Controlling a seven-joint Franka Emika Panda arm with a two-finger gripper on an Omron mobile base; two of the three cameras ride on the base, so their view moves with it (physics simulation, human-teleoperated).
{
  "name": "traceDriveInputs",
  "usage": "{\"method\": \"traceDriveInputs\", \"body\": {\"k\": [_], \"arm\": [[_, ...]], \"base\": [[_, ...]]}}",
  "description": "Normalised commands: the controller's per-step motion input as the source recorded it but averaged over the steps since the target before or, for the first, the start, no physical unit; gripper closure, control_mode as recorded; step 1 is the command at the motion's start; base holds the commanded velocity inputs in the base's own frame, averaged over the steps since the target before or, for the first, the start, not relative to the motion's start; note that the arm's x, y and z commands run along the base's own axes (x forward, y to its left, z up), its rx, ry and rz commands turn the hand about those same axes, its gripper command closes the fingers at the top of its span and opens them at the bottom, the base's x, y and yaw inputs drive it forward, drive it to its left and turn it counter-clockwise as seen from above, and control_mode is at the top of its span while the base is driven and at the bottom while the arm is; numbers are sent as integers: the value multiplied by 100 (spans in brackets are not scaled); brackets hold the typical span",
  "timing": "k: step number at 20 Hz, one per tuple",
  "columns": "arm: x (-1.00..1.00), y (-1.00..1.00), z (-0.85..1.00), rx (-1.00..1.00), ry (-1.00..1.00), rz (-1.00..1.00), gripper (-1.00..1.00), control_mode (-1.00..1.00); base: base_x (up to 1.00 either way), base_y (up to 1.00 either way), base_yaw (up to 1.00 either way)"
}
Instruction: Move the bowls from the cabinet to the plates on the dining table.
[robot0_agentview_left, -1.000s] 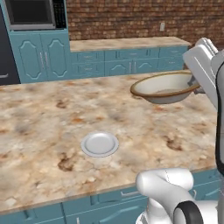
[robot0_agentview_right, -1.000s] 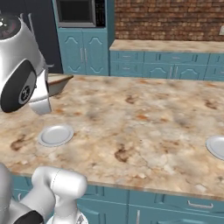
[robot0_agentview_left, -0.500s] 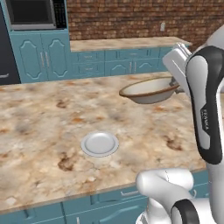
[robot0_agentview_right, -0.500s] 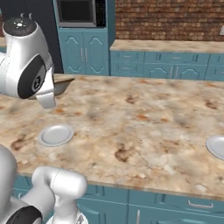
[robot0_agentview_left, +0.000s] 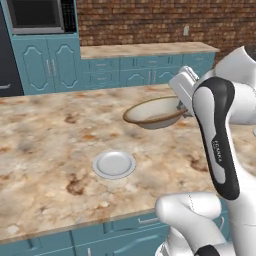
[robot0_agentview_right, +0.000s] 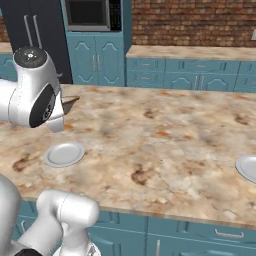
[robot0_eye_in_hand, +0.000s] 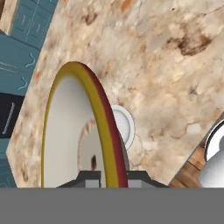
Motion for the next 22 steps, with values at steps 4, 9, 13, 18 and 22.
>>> {"method": "traceDriveInputs", "body": {"k": [4, 9, 13, 18, 22], "arm": [[8, 0, -23, 0, -8, 19, 100, -100], [-4, 8, -35, 0, -13, 16, 100, -100], [-4, 15, -41, -3, 0, 2, 100, -100], [0, 17, -32, -2, -1, 0, 100, -100], [19, 14, -20, 0, 0, 0, 100, -100]], "base": [[0, 0, 0], [0, 0, 0], [0, 0, 0], [0, 0, 0], [0, 0, 0]]}}
